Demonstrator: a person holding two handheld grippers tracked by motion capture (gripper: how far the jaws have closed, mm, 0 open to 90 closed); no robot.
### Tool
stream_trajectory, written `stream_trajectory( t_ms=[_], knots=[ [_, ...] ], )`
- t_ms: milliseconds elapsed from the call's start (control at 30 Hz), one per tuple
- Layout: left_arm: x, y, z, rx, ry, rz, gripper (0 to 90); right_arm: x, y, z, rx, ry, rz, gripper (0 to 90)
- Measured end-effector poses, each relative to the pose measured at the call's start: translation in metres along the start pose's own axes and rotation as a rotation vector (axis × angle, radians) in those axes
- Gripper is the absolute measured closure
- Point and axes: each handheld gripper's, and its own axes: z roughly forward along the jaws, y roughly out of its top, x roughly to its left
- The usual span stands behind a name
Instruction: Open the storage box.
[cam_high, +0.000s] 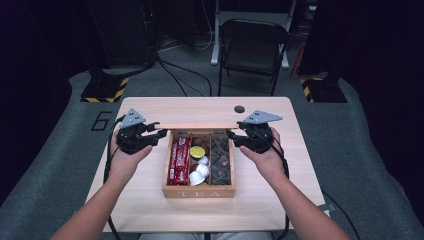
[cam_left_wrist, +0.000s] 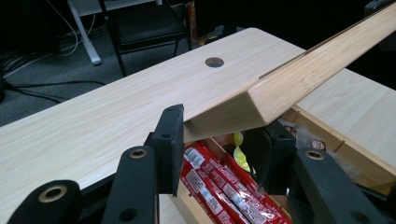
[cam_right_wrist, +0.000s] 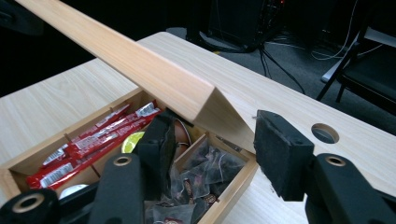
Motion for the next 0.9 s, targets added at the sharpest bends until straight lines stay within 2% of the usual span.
stream_trajectory(
  t_ms=[133,167,267,433,500,767,900],
  knots=[
    [0.001,0.002,0.001,0.0,-0.002,-0.011,58.6,-0.003,0.001,0.004,-0.001,-0.005,-0.011,54.9],
    [0.002,0.002,0.001,0.003,-0.003,-0.011,58.6,-0.003,0.001,0.005,0.0,-0.005,0.01,56.5],
    [0.003,0.003,0.002,-0.007,-0.002,-0.015,58.6,-0.006,0.003,0.006,-0.006,0.001,0.031,57.5],
    [0.006,0.004,0.007,-0.023,-0.001,-0.015,57.4,-0.005,0.006,0.006,-0.003,-0.031,-0.045,59.6],
    [0.006,0.004,0.008,-0.019,-0.002,-0.012,56.2,-0.006,0.007,0.007,-0.005,-0.029,-0.047,59.6],
    [0.014,-0.001,0.024,-0.002,0.008,-0.005,56.0,-0.01,0.012,0.01,-0.009,-0.03,-0.027,59.9],
    [0.02,-0.004,0.033,-0.005,0.011,-0.02,54.0,-0.012,0.015,0.012,-0.014,-0.03,-0.013,60.0]
  ],
)
